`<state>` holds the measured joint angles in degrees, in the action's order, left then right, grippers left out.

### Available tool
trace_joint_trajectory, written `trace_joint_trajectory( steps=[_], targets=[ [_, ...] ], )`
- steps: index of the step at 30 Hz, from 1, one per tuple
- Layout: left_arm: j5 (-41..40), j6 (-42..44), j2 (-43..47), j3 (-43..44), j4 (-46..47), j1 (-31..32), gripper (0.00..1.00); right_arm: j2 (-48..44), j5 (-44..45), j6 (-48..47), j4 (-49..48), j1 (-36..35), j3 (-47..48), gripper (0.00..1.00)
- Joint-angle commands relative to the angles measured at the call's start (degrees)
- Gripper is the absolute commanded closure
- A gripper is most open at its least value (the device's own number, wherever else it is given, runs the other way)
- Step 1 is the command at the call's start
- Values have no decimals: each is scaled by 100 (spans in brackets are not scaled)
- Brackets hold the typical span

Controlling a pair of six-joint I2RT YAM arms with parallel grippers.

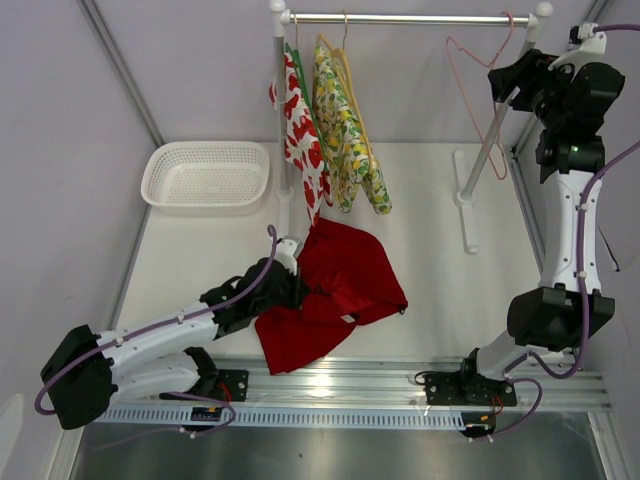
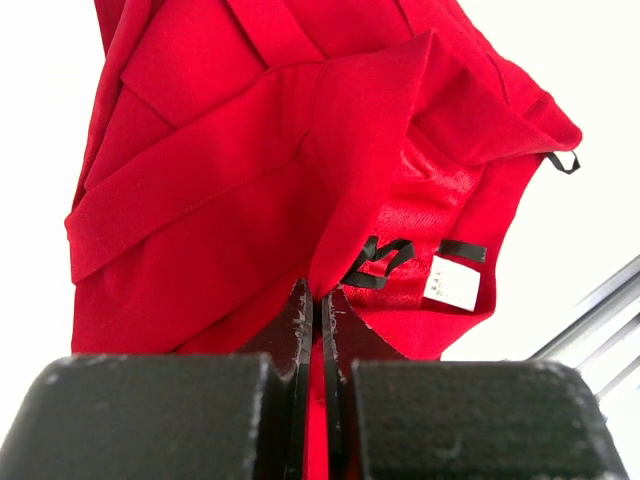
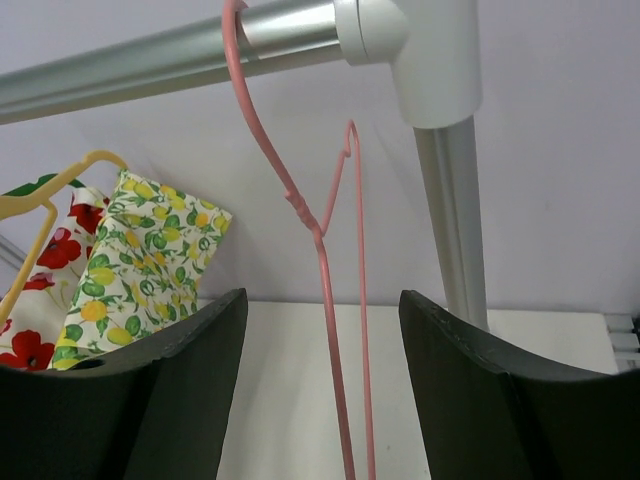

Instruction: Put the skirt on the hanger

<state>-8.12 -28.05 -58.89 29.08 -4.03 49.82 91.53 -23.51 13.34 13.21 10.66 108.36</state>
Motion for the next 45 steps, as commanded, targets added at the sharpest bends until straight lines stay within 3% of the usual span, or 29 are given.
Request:
trace_joint_trajectory(
  steps=[1, 12, 21, 30, 31, 33, 34, 45],
  targets=[
    [109, 204, 1, 352, 78, -69, 100, 58, 92, -112, -495, -133, 186, 32],
    [249, 256, -78, 353, 104, -131, 100, 629, 1347, -947, -987, -872, 449, 33],
    [355, 309, -193, 423, 87, -245, 100, 1052, 1858, -1273, -1251, -1013, 696, 44],
    [399, 327, -263, 405, 104, -280, 100, 885, 1894, -1308, -1787, -1004, 256, 69],
    [399, 318, -254, 397, 113, -280, 100, 885, 1902, -1299, -1796, -995, 256, 78],
    [399, 318, -263, 397, 105, -289, 100, 885, 1867, -1299, -1805, -987, 274, 84],
    [390, 318, -263, 405, 96, -289, 100, 876, 1867, -1291, -1805, -986, 300, 92],
    [469, 265, -272, 397, 122, -359, 100, 445, 1823, -1229, -2033, -978, 125, 100]
  ],
)
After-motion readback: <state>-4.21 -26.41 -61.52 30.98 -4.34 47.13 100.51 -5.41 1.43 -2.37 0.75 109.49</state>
